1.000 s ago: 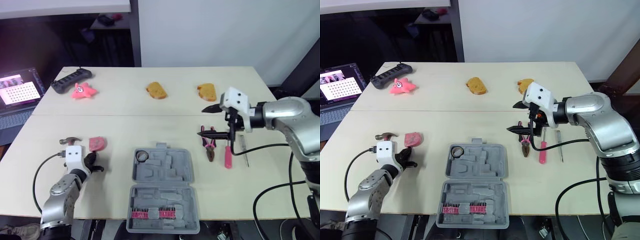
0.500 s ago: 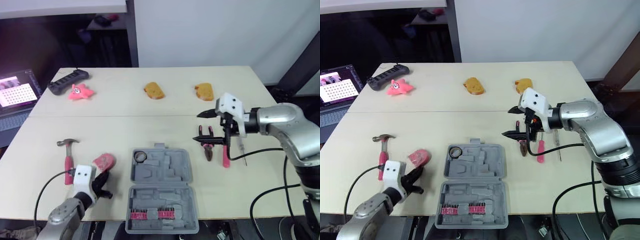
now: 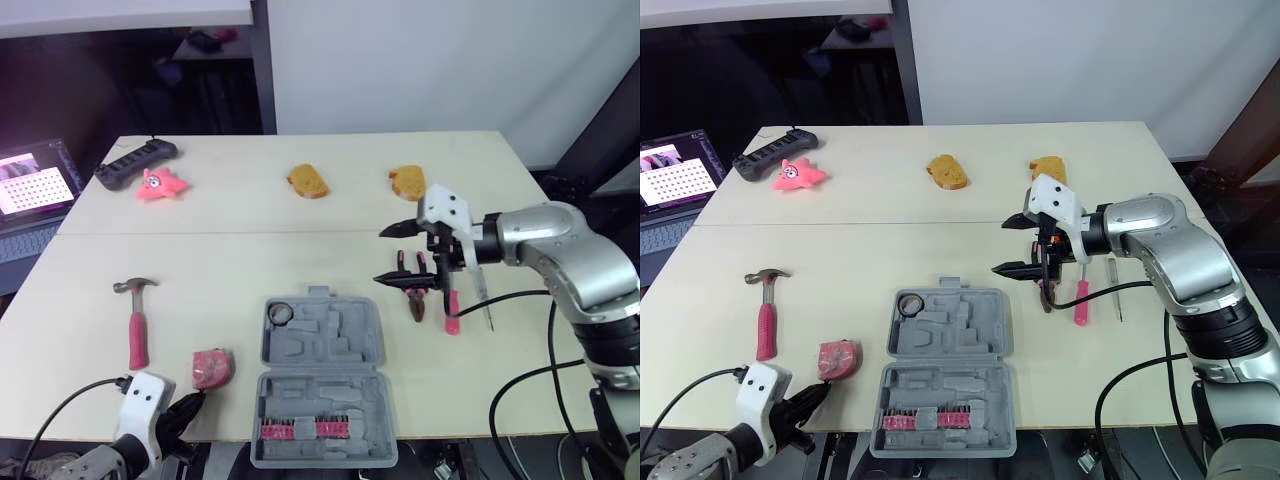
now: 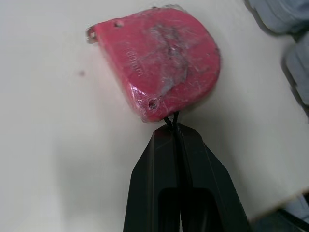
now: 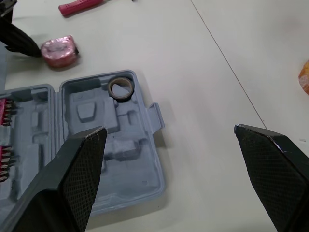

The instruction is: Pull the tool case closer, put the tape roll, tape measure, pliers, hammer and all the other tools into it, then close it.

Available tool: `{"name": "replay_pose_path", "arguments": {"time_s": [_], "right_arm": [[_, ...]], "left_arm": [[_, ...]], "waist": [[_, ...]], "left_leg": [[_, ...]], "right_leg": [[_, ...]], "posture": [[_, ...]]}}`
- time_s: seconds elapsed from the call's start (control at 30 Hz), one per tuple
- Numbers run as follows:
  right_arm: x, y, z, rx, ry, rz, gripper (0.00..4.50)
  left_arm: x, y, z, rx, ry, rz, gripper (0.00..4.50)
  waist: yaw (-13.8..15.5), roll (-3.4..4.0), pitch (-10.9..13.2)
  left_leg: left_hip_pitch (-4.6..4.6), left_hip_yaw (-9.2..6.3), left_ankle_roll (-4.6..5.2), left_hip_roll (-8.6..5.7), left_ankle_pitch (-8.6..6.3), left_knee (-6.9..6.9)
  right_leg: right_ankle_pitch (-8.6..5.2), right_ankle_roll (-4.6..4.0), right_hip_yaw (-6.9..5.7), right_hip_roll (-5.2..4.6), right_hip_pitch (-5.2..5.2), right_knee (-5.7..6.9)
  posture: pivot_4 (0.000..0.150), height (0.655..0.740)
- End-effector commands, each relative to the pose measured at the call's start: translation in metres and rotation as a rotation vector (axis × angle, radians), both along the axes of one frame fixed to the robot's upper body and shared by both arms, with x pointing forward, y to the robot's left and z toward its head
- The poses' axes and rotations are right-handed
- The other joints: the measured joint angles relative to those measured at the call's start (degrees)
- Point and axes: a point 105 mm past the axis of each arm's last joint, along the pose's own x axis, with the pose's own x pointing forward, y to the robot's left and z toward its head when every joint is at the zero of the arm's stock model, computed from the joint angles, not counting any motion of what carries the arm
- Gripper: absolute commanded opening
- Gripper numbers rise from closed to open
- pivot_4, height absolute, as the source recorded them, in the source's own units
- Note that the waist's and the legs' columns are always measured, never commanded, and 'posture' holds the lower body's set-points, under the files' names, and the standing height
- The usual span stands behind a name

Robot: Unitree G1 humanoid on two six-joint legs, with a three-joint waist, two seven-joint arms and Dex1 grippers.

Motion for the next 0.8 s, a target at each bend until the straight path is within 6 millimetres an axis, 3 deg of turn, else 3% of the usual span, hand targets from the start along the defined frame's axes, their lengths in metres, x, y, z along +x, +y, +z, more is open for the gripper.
{"name": "replay_pose_path", "arguments": {"time_s": [0.03, 0.2, 0.33, 0.43, 0.6, 0.7, 0.8], "right_arm": [[-0.001, 0.004, 0.011, 0.0, -0.051, 0.027, 4.5], [-0.001, 0.005, 0.012, 0.0, -0.052, 0.032, 4.5], [-0.002, 0.005, 0.012, 0.005, -0.058, 0.037, 4.5], [-0.002, 0.006, 0.012, 0.011, -0.069, 0.04, 4.5], [-0.016, 0.012, 0.014, 0.046, -0.004, 0.089, 4.5], [-0.026, 0.009, 0.014, 0.051, 0.065, 0.098, 4.5], [-0.036, 0.005, 0.016, 0.068, 0.128, 0.09, 4.5]], "left_arm": [[-0.014, 0.02, 0.01, -0.014, 0.018, -0.027, 1.91], [-0.019, 0.035, 0.037, -0.082, -0.013, -0.118, 4.47], [-0.008, 0.047, 0.068, -0.087, -0.081, -0.214, 4.47], [0.016, 0.045, 0.086, -0.038, -0.144, -0.335, 4.47], [0.046, 0.047, 0.084, 0.094, -0.158, -0.547, 4.47], [0.055, 0.047, 0.069, 0.25, -0.171, -0.7, 4.47], [0.063, 0.031, 0.066, 0.213, -0.214, -0.758, 4.47]], "waist": [[-0.03, -0.01, 0.0], [0.33, 0.0, 0.03], [0.43, -0.01, 0.04], [0.5, 0.0, 0.04], [0.11, 0.05, 0.07], [-0.28, 0.07, 0.07], [-0.72, 0.05, 0.09]], "left_leg": [[-0.01, 0.0, 0.0, 0.01, 0.0, -0.01], [-0.07, 0.0, 0.0, 0.03, 0.0, -0.01], [-0.09, -0.01, 0.0, 0.03, 0.0, -0.01], [-0.08, -0.01, 0.0, 0.03, 0.0, -0.01], [-0.06, 0.03, 0.0, 0.02, 0.0, -0.01], [-0.07, 0.02, 0.0, 0.04, 0.0, -0.05], [-0.08, 0.05, 0.1, 0.04, -0.06, -0.08]], "right_leg": [[0.0, 0.0, 0.0, 0.01, -0.02, 0.0], [-0.11, -0.19, 0.0, 0.02, -0.07, -0.02], [-0.11, -0.19, -0.01, 0.03, -0.07, -0.02], [-0.08, -0.15, -0.02, 0.03, -0.06, -0.01], [0.0, -0.01, -0.01, 0.04, -0.05, -0.01], [0.0, -0.01, -0.01, 0.08, -0.08, 0.0], [0.0, 0.0, 0.01, 0.07, -0.09, -0.06]], "posture": [[0.15, 0.74], [0.15, 0.74], [0.15, 0.74], [0.15, 0.74], [0.15, 0.74], [0.15, 0.74], [0.15, 0.74]]}}
